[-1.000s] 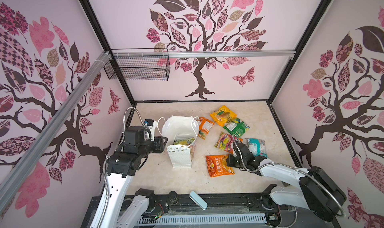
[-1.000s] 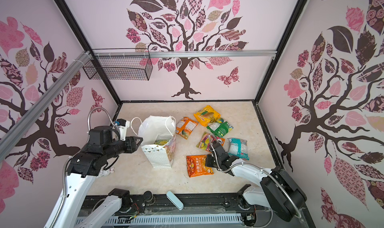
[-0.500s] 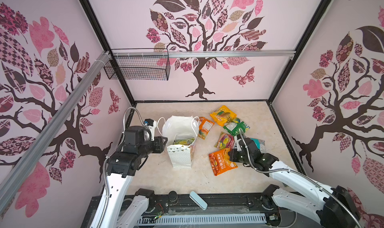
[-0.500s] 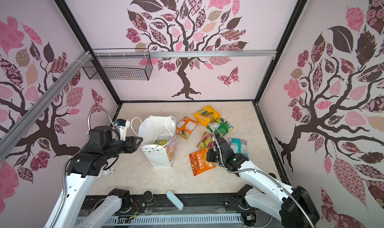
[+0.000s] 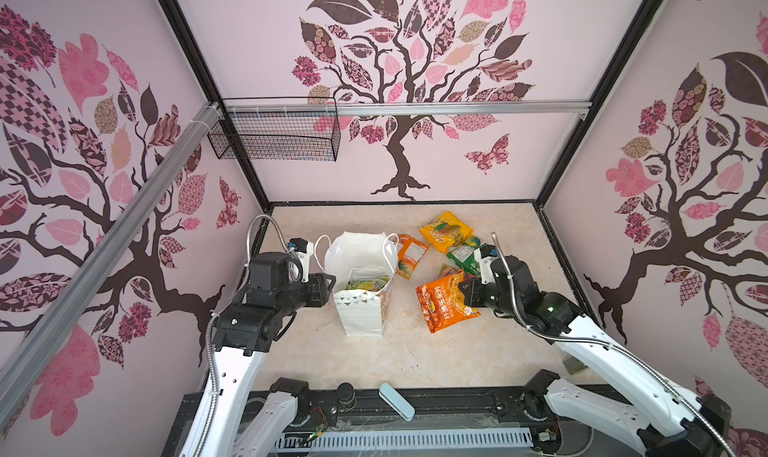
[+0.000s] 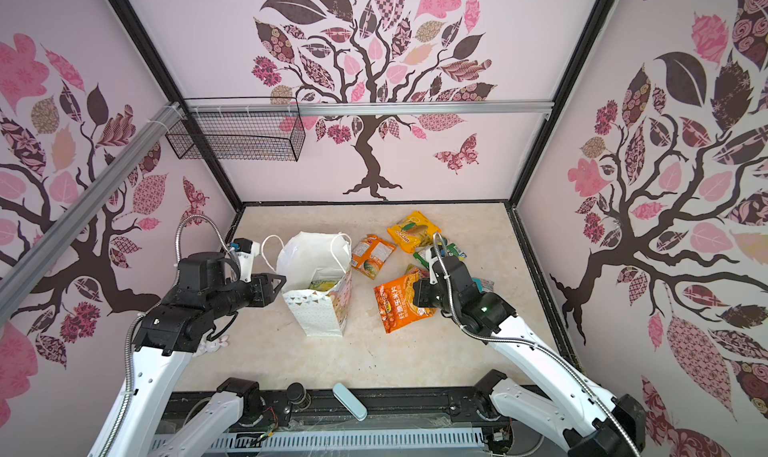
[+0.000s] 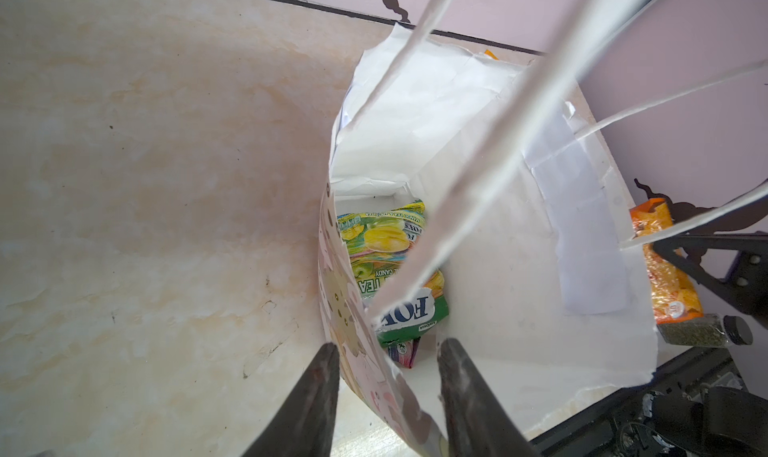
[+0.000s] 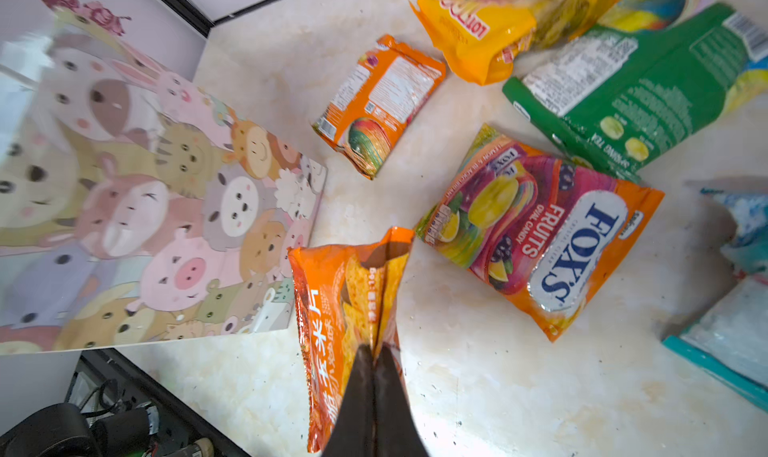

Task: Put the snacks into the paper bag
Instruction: 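Lift the orange chips packet and carry it over the paper bag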

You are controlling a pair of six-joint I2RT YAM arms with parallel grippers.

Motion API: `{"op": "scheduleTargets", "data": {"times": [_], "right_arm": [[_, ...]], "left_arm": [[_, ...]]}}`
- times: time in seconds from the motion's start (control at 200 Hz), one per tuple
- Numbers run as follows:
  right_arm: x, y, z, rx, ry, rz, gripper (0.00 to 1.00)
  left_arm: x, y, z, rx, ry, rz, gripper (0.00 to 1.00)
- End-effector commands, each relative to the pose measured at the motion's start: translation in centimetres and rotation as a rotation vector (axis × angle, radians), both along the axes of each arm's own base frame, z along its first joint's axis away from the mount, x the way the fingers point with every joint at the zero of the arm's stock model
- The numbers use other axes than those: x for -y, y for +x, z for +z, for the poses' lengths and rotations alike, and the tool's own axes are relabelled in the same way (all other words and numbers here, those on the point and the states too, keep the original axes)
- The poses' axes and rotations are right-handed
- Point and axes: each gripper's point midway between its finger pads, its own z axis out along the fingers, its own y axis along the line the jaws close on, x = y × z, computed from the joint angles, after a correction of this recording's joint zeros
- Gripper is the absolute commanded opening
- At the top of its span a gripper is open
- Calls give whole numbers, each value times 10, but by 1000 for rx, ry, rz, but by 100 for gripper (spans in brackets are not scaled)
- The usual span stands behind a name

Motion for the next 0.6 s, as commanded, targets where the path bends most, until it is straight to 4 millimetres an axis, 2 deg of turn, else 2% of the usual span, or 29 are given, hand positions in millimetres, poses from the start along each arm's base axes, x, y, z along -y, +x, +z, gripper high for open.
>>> {"op": "scheduleTargets", "data": {"times": [0.0,0.22,0.33,0.405,0.545,0.595], "right_arm": [[-3,-3,48,83,35,44,0],[-11,-3,112,205,84,98,0],[-17,-3,134,250,104,132,0],[-21,0,141,250,103,148,0],[-32,1,165,287,131,195,0],[-34,2,180,310,138,208,0]], "left_arm": [[2,0,24,46,-17,-10,46],[2,2,32,47,-16,-4,50],[1,0,39,50,-5,-9,51],[-5,0,43,59,24,13,52],[-4,5,37,43,19,15,52],[-4,7,32,33,21,20,52]]}}
